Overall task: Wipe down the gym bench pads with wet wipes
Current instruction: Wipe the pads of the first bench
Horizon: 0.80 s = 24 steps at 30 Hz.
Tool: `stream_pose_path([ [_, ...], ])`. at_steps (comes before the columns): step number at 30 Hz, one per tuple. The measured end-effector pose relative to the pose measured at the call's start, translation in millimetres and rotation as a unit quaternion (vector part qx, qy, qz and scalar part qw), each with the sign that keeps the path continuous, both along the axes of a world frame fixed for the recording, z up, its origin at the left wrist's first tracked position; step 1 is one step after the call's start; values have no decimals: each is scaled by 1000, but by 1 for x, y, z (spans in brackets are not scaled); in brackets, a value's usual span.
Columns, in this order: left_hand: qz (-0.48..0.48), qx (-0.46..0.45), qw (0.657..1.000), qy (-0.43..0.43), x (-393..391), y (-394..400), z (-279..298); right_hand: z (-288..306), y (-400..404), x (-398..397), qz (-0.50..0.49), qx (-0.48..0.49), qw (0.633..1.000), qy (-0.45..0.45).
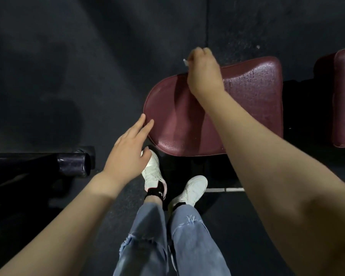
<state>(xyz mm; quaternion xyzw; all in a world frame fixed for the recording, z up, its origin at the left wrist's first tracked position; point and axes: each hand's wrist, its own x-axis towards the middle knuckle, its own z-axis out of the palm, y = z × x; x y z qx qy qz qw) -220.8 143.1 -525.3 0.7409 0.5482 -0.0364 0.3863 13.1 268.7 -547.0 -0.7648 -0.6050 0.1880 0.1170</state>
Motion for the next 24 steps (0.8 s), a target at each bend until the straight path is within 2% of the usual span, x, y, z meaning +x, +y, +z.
stream_pose_path([
  [2, 15, -5, 1000, -6, 0, 2, 2, 0, -15, -4, -21, -11, 1000, -6],
  [5, 27, -12, 999, -14, 0, 4, 3, 11, -105, -21, 0, -17, 1000, 14],
  [7, 21, -14, 1000, -14, -1, 4, 2, 22, -171, -33, 14, -50, 998, 27],
  [9, 11, -10, 1000, -14, -2, 2, -1, 27, -204, -40, -8, -85, 995, 60],
  [12, 13, -12, 1000, -11, -5, -3, -5, 24, -176, -46, 9, -62, 995, 81],
  [16, 23, -9, 999, -27, -4, -6, -9, 7, -62, -42, 29, 9, 999, 25],
  [19, 74, -28, 996, -41, -1, -7, -12, -2, 5, -30, 1, -6, 1000, -22],
  [22, 153, -61, 986, -27, -2, -7, -13, -4, -3, -33, 19, -22, 999, -44],
  [24, 157, -81, 984, -24, -5, -7, -13, 2, -57, -44, 124, -51, 990, -46],
])
